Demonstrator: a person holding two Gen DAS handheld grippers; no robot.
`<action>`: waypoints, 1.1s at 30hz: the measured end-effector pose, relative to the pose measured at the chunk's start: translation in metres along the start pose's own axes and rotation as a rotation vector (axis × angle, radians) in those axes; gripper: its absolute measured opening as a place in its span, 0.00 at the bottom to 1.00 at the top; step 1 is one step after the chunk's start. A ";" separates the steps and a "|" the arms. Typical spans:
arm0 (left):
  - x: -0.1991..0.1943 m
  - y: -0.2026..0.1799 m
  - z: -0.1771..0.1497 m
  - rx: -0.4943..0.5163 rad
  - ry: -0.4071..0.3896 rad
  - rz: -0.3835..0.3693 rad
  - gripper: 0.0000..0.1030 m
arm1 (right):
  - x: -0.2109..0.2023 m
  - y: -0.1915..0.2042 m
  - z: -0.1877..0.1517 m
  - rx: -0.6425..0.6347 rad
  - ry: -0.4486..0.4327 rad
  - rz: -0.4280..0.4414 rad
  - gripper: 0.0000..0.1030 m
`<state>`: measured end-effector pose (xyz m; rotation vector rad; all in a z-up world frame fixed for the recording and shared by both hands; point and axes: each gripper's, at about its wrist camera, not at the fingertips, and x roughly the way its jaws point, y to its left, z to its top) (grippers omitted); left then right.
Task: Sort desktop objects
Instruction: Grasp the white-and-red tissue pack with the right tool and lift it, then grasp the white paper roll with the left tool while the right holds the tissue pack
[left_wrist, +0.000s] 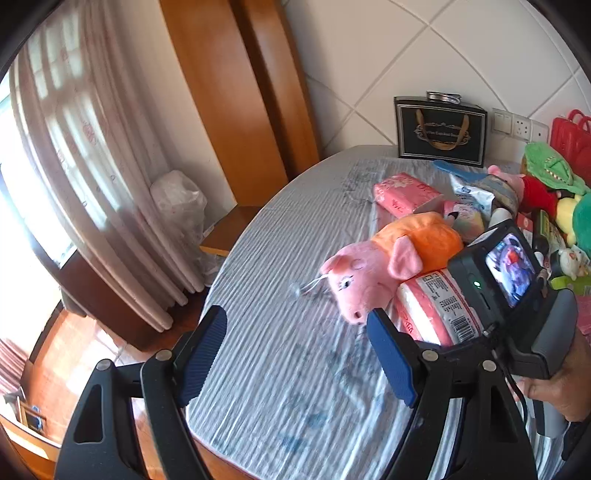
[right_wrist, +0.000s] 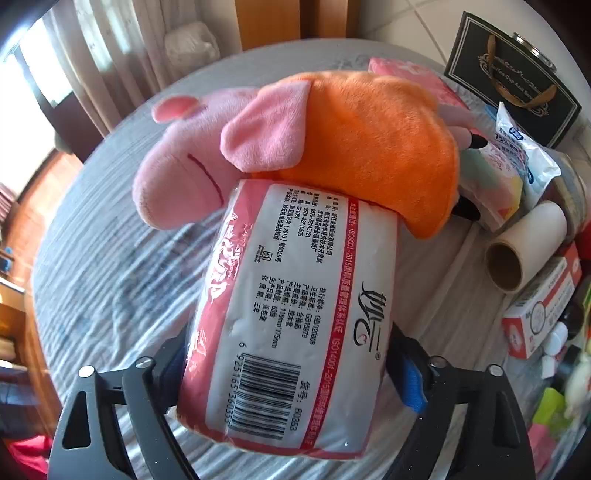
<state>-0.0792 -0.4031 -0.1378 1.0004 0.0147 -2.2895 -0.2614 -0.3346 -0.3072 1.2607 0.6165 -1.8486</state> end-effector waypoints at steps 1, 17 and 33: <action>0.001 -0.005 0.005 0.005 -0.006 -0.022 0.76 | -0.008 -0.004 -0.004 -0.005 -0.012 0.011 0.80; 0.114 -0.248 0.090 0.400 -0.102 -0.523 0.64 | -0.143 -0.160 -0.171 0.377 -0.095 -0.119 0.81; 0.171 -0.295 0.074 0.541 0.033 -0.565 0.44 | -0.156 -0.167 -0.183 0.487 -0.135 -0.108 0.81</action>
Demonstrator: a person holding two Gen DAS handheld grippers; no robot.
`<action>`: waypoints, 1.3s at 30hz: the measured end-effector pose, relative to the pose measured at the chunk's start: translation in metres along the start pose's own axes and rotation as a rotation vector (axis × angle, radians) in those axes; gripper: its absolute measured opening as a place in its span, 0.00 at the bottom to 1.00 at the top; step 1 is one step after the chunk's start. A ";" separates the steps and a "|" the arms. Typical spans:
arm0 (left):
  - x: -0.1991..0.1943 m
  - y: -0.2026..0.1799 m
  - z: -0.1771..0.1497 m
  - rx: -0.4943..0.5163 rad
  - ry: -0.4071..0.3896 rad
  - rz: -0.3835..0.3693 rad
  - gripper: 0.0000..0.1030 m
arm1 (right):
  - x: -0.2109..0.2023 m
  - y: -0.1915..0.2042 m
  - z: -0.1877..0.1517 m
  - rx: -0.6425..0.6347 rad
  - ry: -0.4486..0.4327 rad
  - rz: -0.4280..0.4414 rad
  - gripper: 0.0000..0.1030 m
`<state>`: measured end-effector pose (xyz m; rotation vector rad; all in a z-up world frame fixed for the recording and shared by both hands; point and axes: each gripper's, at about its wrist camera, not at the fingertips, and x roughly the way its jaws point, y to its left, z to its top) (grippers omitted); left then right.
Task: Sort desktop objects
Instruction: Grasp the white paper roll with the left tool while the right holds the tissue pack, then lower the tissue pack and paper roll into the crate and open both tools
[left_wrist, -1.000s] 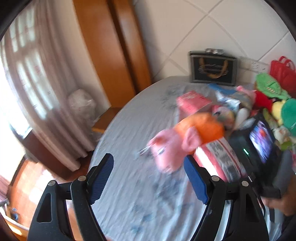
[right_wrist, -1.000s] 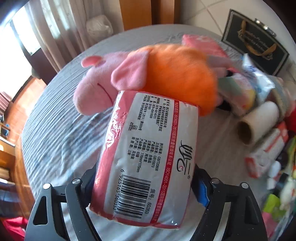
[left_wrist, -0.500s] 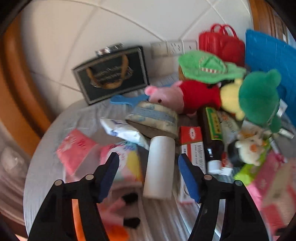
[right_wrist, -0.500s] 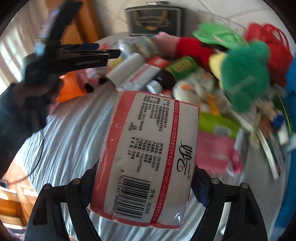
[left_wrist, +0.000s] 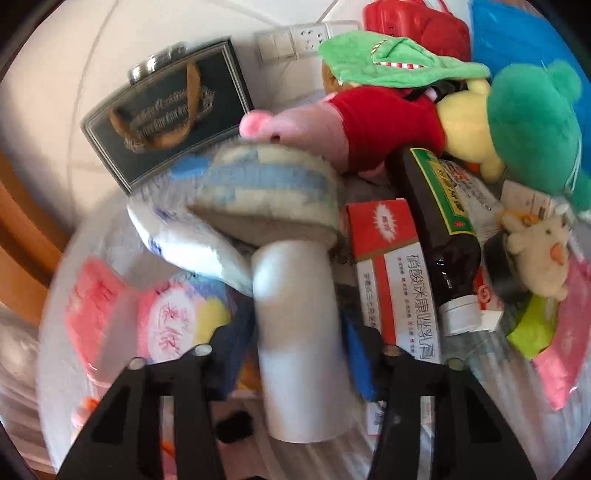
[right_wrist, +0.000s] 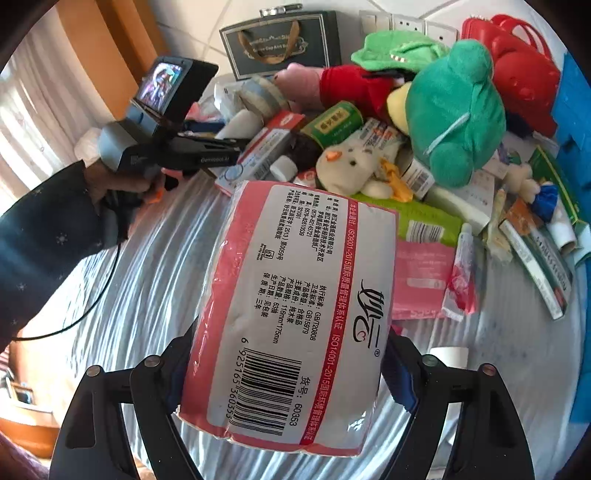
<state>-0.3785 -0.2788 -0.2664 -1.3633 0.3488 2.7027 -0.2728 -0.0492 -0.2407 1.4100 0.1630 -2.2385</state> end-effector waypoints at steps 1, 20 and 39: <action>-0.001 0.002 -0.002 -0.019 0.004 -0.009 0.44 | -0.003 0.000 0.001 0.004 -0.010 -0.005 0.81; -0.220 -0.076 0.032 -0.036 -0.340 0.071 0.43 | -0.152 -0.011 0.017 0.062 -0.388 -0.160 0.81; -0.379 -0.412 0.169 0.034 -0.660 -0.089 0.43 | -0.439 -0.205 -0.081 0.141 -0.797 -0.443 0.81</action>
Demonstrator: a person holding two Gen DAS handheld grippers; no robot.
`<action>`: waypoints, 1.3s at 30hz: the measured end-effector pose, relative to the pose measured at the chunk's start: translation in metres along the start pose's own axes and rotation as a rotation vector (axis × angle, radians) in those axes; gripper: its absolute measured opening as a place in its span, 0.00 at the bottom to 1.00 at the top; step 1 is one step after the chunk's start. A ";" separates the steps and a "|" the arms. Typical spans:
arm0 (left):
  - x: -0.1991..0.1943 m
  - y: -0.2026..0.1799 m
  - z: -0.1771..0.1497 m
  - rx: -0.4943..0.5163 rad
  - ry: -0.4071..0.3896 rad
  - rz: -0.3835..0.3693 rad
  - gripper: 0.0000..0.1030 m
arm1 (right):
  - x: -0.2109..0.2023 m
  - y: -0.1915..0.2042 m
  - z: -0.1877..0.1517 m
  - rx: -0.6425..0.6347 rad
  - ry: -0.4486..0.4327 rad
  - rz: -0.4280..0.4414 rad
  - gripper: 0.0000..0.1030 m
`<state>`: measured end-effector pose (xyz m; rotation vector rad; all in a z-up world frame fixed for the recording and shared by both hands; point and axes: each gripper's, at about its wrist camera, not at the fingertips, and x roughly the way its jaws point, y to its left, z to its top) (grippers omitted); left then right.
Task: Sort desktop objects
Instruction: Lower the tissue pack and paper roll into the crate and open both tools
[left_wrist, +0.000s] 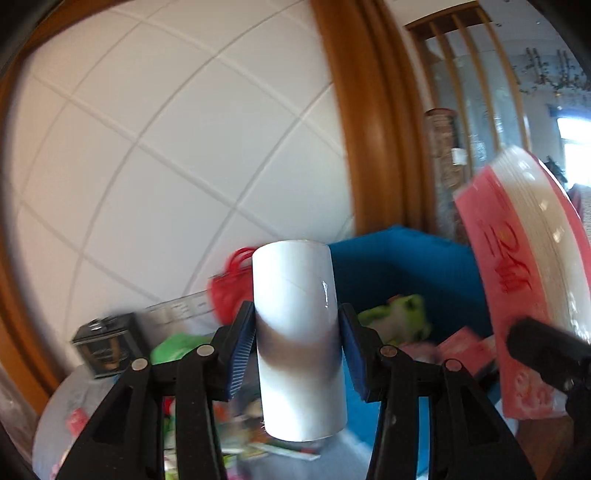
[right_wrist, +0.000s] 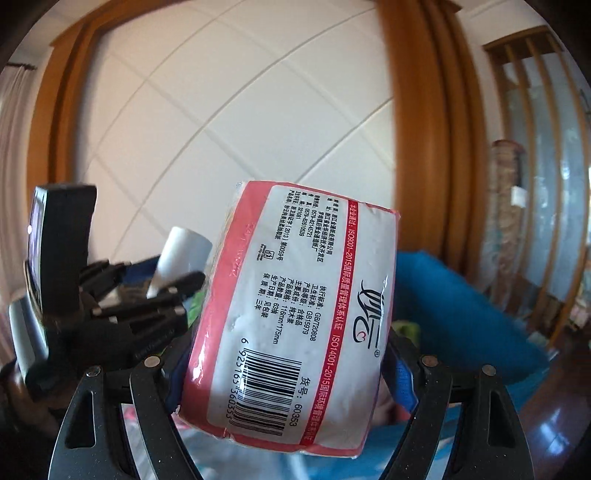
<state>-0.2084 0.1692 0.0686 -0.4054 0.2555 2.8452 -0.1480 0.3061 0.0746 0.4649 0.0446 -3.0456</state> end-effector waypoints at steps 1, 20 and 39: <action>0.006 -0.018 0.007 0.013 -0.001 -0.010 0.43 | -0.001 -0.016 0.005 0.004 -0.003 -0.020 0.81; 0.089 -0.112 0.049 0.117 0.038 -0.057 0.44 | 0.096 -0.176 0.009 0.135 0.137 -0.193 0.81; 0.077 -0.096 0.042 0.083 0.039 0.010 0.60 | 0.094 -0.182 0.011 0.127 0.106 -0.207 1.00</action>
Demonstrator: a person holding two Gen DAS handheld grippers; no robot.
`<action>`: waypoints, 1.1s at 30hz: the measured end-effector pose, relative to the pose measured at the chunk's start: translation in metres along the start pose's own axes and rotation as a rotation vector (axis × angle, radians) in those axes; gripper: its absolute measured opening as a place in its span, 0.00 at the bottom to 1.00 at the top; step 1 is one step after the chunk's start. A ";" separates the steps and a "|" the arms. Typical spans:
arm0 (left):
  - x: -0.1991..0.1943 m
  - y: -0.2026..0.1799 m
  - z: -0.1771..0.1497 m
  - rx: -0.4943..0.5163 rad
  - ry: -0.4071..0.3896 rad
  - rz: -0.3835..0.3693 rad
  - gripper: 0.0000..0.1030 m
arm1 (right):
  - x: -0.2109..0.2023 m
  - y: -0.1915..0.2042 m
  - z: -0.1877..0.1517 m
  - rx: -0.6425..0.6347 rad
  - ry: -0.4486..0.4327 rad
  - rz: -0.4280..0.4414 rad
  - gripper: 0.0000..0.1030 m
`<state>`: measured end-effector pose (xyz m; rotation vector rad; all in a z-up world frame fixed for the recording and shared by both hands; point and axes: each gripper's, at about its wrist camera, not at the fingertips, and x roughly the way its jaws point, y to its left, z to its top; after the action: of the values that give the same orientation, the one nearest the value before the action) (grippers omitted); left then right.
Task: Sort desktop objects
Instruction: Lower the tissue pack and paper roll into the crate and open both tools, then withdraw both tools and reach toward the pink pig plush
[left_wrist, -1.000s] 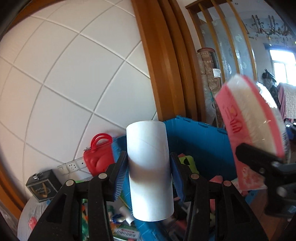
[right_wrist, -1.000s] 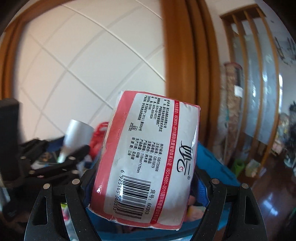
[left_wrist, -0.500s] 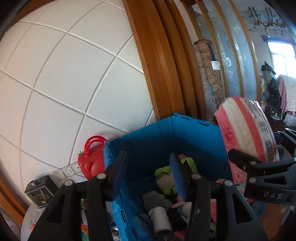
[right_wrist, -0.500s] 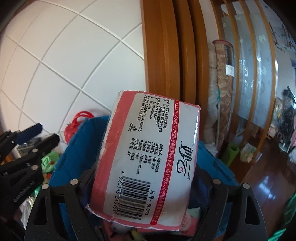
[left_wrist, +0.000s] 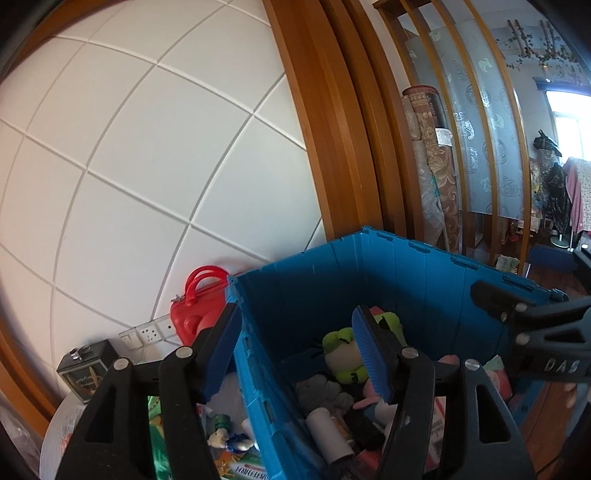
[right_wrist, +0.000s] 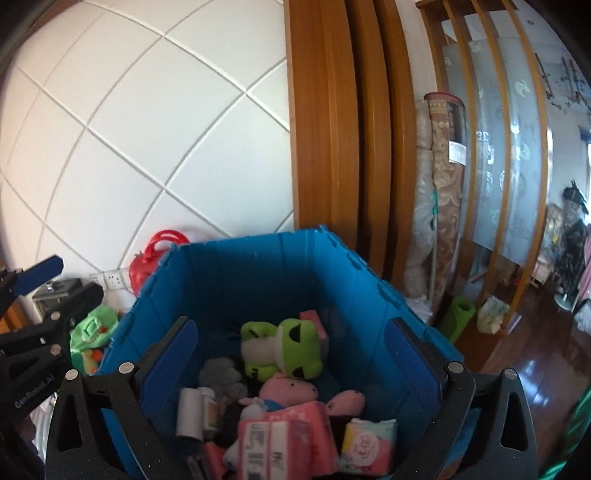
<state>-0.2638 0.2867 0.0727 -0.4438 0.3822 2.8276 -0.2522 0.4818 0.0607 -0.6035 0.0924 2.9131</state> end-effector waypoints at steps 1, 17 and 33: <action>-0.002 0.002 -0.002 -0.005 0.001 0.004 0.60 | -0.004 0.003 0.000 -0.006 -0.007 0.002 1.00; -0.045 0.033 -0.040 -0.086 0.027 0.107 0.60 | -0.041 0.051 -0.009 -0.065 -0.067 0.127 1.00; -0.084 0.140 -0.113 -0.193 0.097 0.310 0.60 | -0.047 0.166 -0.032 -0.153 -0.063 0.410 1.00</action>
<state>-0.1963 0.1053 0.0268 -0.6103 0.2123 3.1689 -0.2265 0.3084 0.0548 -0.5726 -0.0178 3.3578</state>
